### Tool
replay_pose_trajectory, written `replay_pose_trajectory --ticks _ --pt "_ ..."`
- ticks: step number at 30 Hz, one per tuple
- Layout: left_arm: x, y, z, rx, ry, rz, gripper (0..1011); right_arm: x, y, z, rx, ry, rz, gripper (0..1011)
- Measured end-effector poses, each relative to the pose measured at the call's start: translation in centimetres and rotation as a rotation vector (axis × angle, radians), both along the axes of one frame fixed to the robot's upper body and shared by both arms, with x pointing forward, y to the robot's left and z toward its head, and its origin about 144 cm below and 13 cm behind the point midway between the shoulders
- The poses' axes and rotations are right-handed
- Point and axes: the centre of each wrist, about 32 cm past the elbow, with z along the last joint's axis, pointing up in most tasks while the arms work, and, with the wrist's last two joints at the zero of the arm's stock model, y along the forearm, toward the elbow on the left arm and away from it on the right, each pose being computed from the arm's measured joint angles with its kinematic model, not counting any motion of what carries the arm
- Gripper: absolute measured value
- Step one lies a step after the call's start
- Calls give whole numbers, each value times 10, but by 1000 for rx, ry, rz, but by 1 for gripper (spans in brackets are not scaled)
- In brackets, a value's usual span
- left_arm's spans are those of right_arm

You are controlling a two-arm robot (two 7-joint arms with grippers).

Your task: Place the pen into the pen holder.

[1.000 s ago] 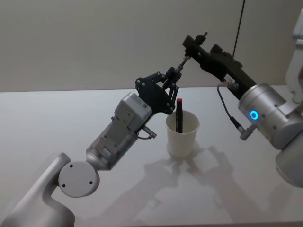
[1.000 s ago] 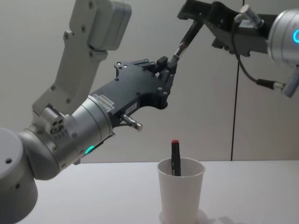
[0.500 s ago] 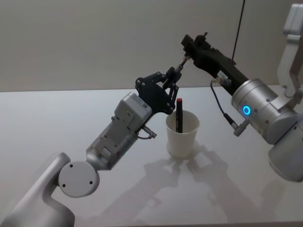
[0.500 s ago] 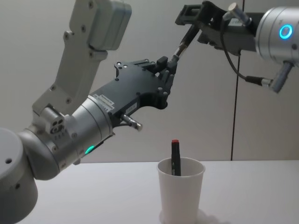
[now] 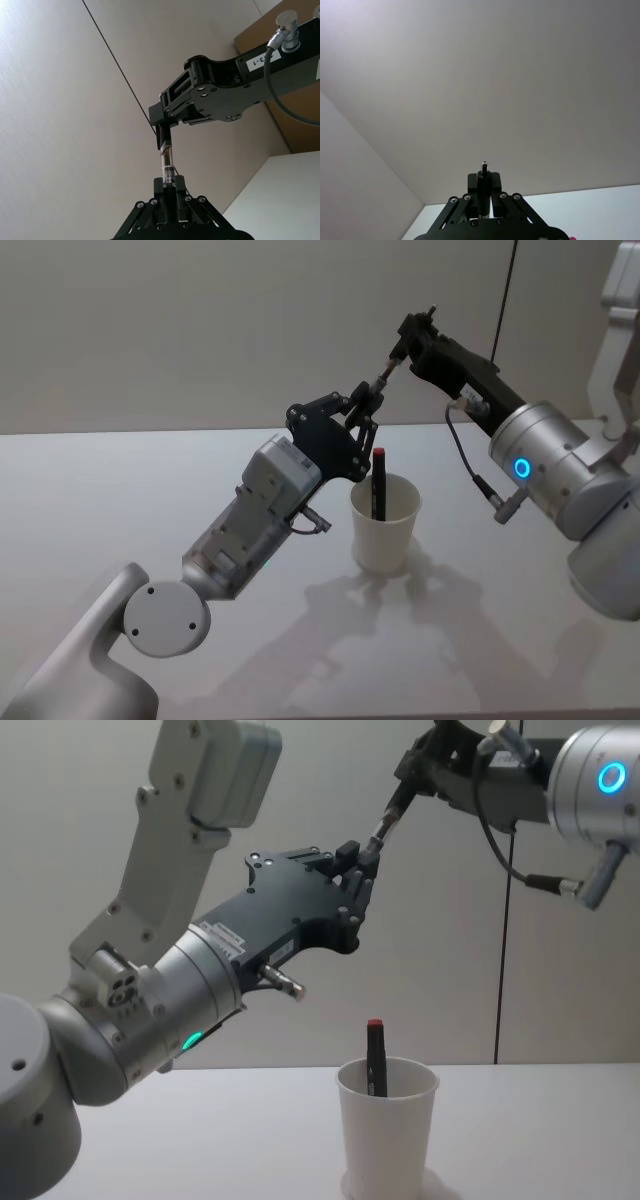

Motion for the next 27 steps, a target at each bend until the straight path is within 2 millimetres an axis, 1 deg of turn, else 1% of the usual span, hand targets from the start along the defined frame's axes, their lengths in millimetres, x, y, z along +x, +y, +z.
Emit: replay_pose_trajectory --ticks 6,7,10,14,16,20,21,23,24,27 --pt "0 0 0 0 -1 0 137 0 -1 1 3 -1 -2 132" --pt "0 0 0 0 0 0 155 0 -2 2 3 -3 -6 132" --pt "0 0 0 0 0 0 253 0 -2 2 4 -3 -6 132" --pt "0 0 0 0 0 0 335 -1 -2 3 7 -4 -7 131" --pt "0 0 0 0 0 0 449 -1 -3 3 9 -4 -7 132" --pt "0 0 0 0 0 0 534 -1 -3 4 13 -6 -8 132" --pt "0 0 0 0 0 0 592 -1 -3 4 14 -6 -8 132" --pt "0 0 0 0 0 0 650 -1 -4 5 16 -7 -8 131" --pt "0 0 0 0 0 0 697 -1 -4 5 17 -7 -8 131" --pt "0 0 0 0 0 0 775 -1 -4 5 20 -9 -9 132"
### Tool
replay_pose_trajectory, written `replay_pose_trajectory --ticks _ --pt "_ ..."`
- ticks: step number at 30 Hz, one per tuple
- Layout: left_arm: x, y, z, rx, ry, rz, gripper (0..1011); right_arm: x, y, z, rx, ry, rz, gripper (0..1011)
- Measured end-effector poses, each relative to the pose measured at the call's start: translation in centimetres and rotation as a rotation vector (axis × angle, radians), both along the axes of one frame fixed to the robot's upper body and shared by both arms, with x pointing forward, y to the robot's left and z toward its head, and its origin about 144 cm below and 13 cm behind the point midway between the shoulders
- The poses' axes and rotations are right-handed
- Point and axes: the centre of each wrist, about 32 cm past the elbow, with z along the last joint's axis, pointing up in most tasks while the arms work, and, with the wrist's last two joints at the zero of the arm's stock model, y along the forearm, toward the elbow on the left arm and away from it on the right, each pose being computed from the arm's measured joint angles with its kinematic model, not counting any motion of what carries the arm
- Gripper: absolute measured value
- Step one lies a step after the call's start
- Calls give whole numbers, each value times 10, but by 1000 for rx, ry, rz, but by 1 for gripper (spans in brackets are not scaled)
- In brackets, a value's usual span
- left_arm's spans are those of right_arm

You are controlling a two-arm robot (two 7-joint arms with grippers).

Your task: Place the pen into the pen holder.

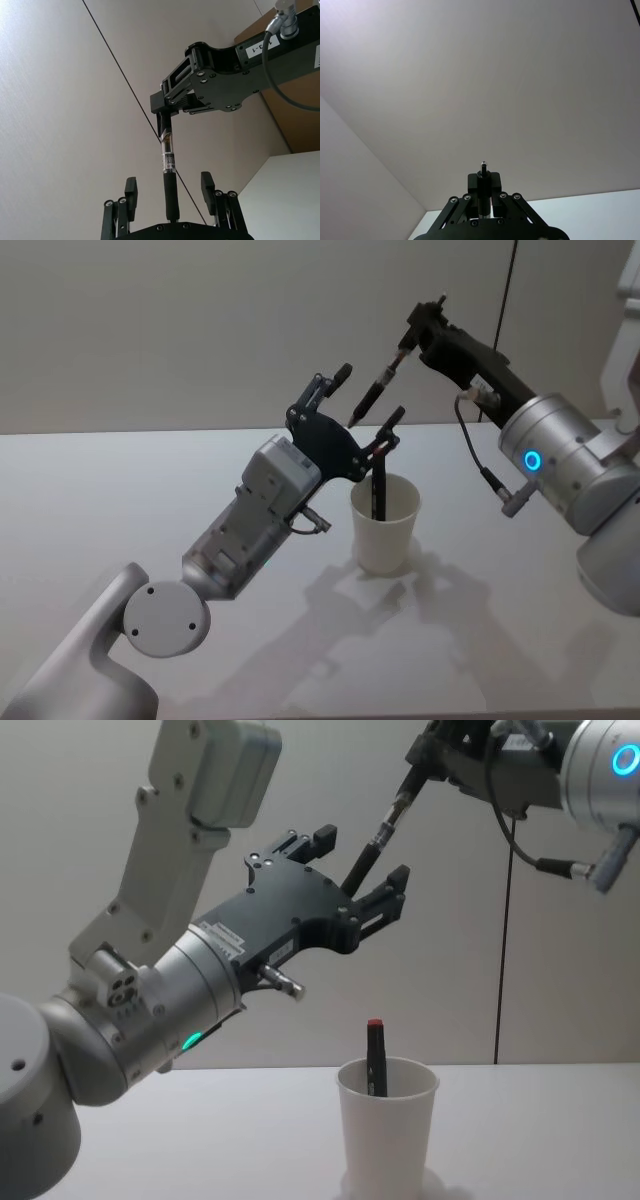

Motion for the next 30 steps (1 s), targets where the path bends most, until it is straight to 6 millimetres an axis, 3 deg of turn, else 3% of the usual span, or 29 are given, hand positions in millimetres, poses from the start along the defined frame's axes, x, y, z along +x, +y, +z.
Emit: replay_pose_trajectory --ticks 9,30 --pt "0 0 0 0 0 0 1004 -1 -1 1 -1 -13 -12 132" --pt "0 0 0 0 0 0 1004 -9 -11 -17 -131 -162 -206 131"
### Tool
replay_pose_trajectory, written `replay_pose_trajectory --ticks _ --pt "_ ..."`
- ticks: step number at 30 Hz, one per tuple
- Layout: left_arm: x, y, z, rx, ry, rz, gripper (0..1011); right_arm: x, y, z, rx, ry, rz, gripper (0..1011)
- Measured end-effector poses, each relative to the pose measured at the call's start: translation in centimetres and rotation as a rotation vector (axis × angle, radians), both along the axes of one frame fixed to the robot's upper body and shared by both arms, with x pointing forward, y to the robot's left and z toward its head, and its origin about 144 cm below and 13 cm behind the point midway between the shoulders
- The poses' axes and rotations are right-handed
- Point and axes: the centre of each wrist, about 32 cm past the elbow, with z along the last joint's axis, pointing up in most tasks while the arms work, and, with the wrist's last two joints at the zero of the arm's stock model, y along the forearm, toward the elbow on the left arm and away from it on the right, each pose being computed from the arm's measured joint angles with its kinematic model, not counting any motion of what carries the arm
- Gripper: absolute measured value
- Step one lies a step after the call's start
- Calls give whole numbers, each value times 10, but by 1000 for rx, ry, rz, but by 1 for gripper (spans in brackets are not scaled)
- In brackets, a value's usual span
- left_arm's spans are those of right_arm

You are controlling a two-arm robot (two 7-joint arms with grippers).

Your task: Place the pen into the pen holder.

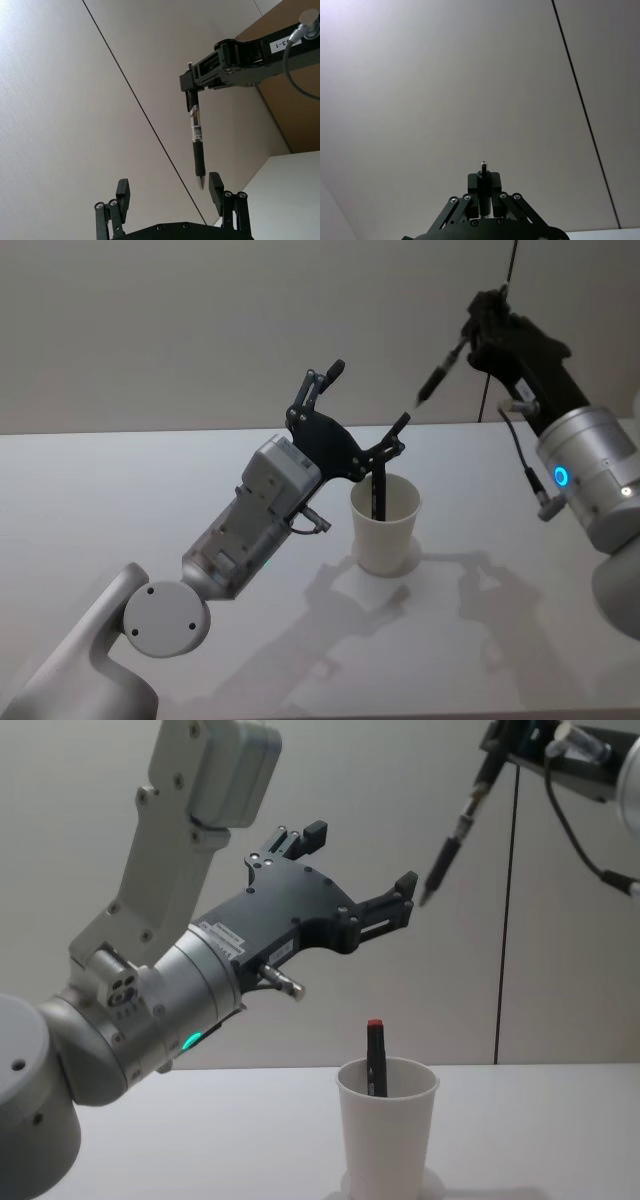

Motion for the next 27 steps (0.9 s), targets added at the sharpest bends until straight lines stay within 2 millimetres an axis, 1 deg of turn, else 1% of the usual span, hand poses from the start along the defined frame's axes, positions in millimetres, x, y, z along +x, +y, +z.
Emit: replay_pose_trajectory --ticks 6,13,19,27 --pt "0 0 0 0 0 0 1004 -1 -4 -6 -44 -40 -44 132" --pt "0 0 0 0 0 0 1004 -1 -9 -19 -108 -93 -78 131" --pt "0 0 0 0 0 0 1004 -1 -12 -31 -158 -136 -71 132" --pt "0 0 0 0 0 0 1004 0 -15 -49 -207 -187 -16 132"
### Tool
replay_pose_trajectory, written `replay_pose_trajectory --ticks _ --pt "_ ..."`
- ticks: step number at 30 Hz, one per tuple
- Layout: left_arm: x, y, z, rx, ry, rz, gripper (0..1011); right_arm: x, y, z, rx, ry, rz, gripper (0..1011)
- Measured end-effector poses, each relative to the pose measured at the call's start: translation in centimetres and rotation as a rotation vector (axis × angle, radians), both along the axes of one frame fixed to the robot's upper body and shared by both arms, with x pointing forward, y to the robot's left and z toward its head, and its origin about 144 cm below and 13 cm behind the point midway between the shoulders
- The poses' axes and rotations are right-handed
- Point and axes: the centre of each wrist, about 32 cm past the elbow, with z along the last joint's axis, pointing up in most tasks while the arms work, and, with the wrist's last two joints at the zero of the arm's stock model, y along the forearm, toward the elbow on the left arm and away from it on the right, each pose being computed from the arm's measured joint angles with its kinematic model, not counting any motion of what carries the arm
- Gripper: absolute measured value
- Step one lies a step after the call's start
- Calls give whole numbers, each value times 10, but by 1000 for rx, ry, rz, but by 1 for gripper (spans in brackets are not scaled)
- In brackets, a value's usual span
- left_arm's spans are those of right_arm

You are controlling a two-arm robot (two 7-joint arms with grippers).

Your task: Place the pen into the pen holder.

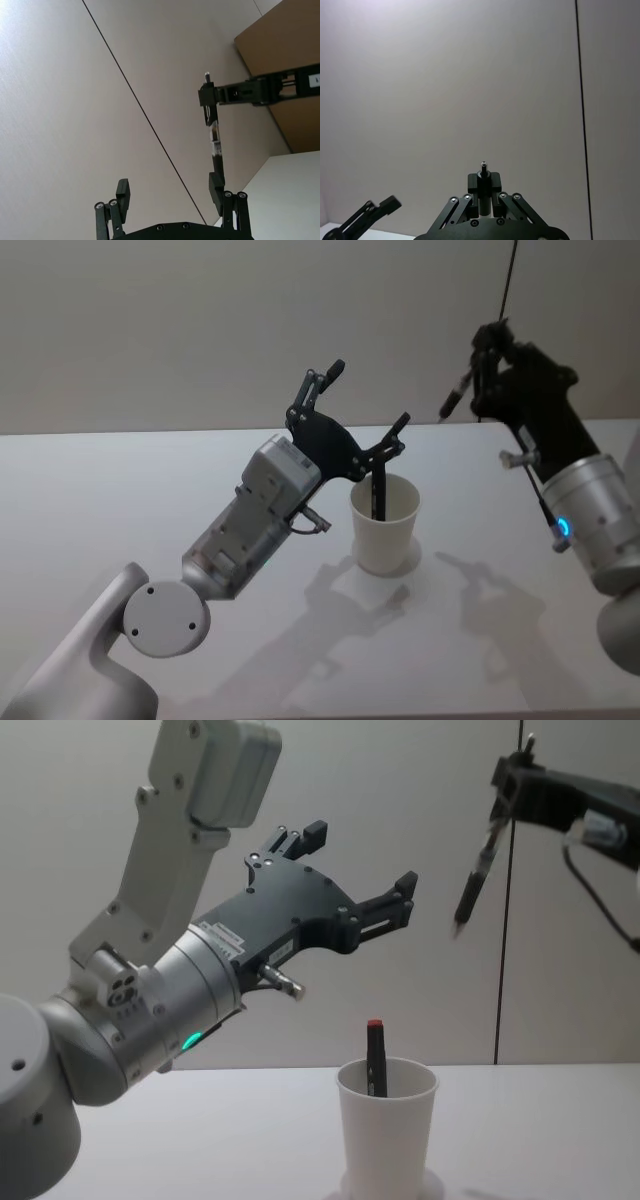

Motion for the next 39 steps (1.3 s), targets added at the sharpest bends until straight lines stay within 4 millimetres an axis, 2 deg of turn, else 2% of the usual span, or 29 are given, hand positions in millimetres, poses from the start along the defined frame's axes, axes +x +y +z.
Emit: replay_pose_trajectory --ticks 17,39 --pt "0 0 0 0 0 0 1004 5 -5 -37 -100 -59 61 132" --pt "0 0 0 0 0 0 1004 13 -14 -46 -83 -56 40 132"
